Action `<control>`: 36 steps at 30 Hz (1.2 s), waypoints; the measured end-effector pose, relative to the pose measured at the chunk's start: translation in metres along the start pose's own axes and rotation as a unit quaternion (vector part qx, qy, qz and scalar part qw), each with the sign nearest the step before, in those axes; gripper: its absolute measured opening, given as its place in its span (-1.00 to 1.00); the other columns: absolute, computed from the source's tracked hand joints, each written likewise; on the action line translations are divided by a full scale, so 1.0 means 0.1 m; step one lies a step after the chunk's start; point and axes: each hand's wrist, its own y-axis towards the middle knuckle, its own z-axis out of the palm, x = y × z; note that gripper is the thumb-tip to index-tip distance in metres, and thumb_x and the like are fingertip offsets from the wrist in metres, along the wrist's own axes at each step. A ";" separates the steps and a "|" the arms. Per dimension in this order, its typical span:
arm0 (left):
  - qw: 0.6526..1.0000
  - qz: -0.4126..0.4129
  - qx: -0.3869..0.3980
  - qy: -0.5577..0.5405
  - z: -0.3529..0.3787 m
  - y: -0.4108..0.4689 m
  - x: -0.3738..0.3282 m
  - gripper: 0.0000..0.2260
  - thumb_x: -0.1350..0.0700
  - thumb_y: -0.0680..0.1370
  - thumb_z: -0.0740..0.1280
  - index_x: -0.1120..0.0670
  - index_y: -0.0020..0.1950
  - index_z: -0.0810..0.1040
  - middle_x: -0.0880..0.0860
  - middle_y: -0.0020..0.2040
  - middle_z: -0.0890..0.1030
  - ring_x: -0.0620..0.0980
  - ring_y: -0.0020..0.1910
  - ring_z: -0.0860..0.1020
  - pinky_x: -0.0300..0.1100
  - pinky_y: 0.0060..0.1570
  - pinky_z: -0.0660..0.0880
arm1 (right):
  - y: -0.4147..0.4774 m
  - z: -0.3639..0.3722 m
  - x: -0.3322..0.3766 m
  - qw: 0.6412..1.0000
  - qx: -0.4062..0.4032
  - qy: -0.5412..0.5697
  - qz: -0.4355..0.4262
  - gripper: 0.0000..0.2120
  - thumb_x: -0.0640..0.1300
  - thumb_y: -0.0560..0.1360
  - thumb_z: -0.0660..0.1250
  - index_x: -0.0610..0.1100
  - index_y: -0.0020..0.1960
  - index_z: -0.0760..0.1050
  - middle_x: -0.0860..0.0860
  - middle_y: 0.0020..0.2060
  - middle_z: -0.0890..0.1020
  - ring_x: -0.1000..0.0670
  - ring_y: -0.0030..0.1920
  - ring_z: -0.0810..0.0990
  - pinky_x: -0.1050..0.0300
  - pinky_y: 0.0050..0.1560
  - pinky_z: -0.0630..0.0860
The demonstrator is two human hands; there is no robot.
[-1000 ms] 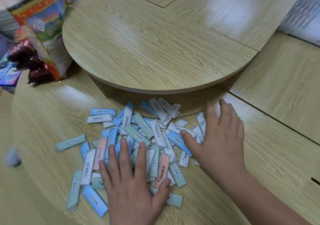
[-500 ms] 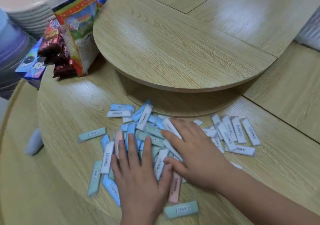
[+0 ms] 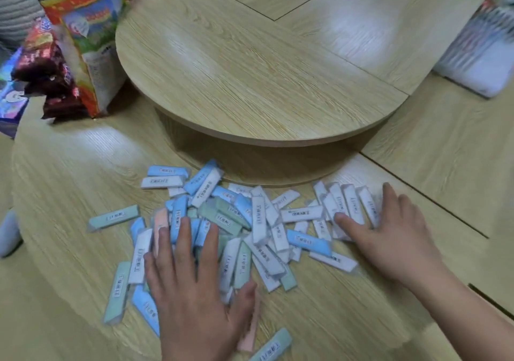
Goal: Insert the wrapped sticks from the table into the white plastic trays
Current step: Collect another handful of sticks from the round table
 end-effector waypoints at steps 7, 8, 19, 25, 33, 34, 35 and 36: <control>0.999 -0.028 0.044 0.011 0.00 -0.09 -0.06 -0.18 -0.46 0.50 -0.06 0.11 0.50 0.35 0.25 0.55 0.25 0.36 0.54 0.14 0.41 0.39 0.12 | -0.05 0.36 0.45 1.000 -0.008 0.006 -0.028 0.22 0.73 0.12 -0.04 0.09 0.57 -0.23 -0.19 0.58 -0.01 -0.21 0.57 -0.11 -0.23 0.53 -0.03; 0.999 -0.028 0.043 0.008 0.00 -0.09 -0.06 -0.19 -0.46 0.50 -0.06 0.09 0.51 0.31 0.25 0.54 0.26 0.35 0.54 0.14 0.40 0.40 0.11 | -0.05 0.39 0.48 1.000 -0.002 -0.002 -0.030 0.22 0.73 0.12 -0.02 0.08 0.57 -0.25 -0.20 0.58 -0.05 -0.22 0.57 -0.15 -0.24 0.53 -0.07; 0.999 -0.011 0.043 -0.003 0.03 -0.09 -0.06 -0.25 -0.43 0.52 -0.06 0.07 0.50 0.30 0.22 0.53 0.30 0.31 0.54 0.15 0.39 0.41 0.12 | -0.06 0.39 0.49 0.995 -0.013 -0.056 -0.087 0.08 0.68 0.23 -0.05 0.11 0.58 -0.08 -0.17 0.57 0.01 -0.24 0.54 -0.04 -0.23 0.49 0.04; 0.999 -0.012 0.046 -0.003 0.04 -0.08 -0.04 -0.24 -0.42 0.52 -0.06 0.07 0.52 0.26 0.20 0.54 0.28 0.27 0.56 0.13 0.32 0.45 0.07 | -0.04 0.31 0.43 0.991 -0.017 -0.087 -0.097 0.01 0.62 0.27 0.02 0.12 0.57 -0.03 -0.13 0.52 0.13 -0.18 0.48 0.12 -0.20 0.40 0.20; 0.999 -0.009 0.034 -0.002 0.06 -0.10 -0.03 -0.26 -0.31 0.45 0.17 0.07 0.52 0.29 0.17 0.55 0.28 0.24 0.57 0.12 0.34 0.45 0.10 | 0.05 0.21 0.42 0.995 0.047 -0.022 -0.089 -0.06 0.35 0.29 0.21 0.13 0.56 -0.06 -0.06 0.54 0.09 -0.16 0.50 0.08 -0.21 0.43 0.15; 0.999 -0.010 0.033 -0.003 0.06 -0.10 -0.02 -0.26 -0.31 0.44 0.17 0.07 0.53 0.27 0.18 0.55 0.28 0.24 0.57 0.13 0.34 0.44 0.11 | 0.04 0.21 0.44 0.995 0.053 -0.001 -0.087 -0.06 0.37 0.27 0.14 0.12 0.57 -0.08 -0.04 0.55 0.08 -0.15 0.52 0.05 -0.21 0.46 0.14; 0.999 -0.010 0.030 -0.004 0.06 -0.09 -0.02 -0.27 -0.33 0.47 0.14 0.07 0.53 0.26 0.18 0.55 0.28 0.24 0.57 0.13 0.35 0.43 0.12 | 0.03 0.23 0.48 0.995 0.048 0.017 -0.081 -0.06 0.40 0.28 0.08 0.10 0.58 -0.07 -0.04 0.56 0.07 -0.14 0.53 0.03 -0.22 0.48 0.11; 0.999 -0.012 0.029 -0.004 0.06 -0.09 -0.02 -0.27 -0.35 0.49 0.10 0.07 0.53 0.26 0.18 0.54 0.29 0.24 0.57 0.13 0.35 0.43 0.14 | 0.01 0.27 0.52 0.996 0.032 0.030 -0.072 -0.07 0.44 0.31 0.05 0.08 0.58 -0.05 -0.05 0.56 0.07 -0.14 0.54 0.01 -0.22 0.50 0.09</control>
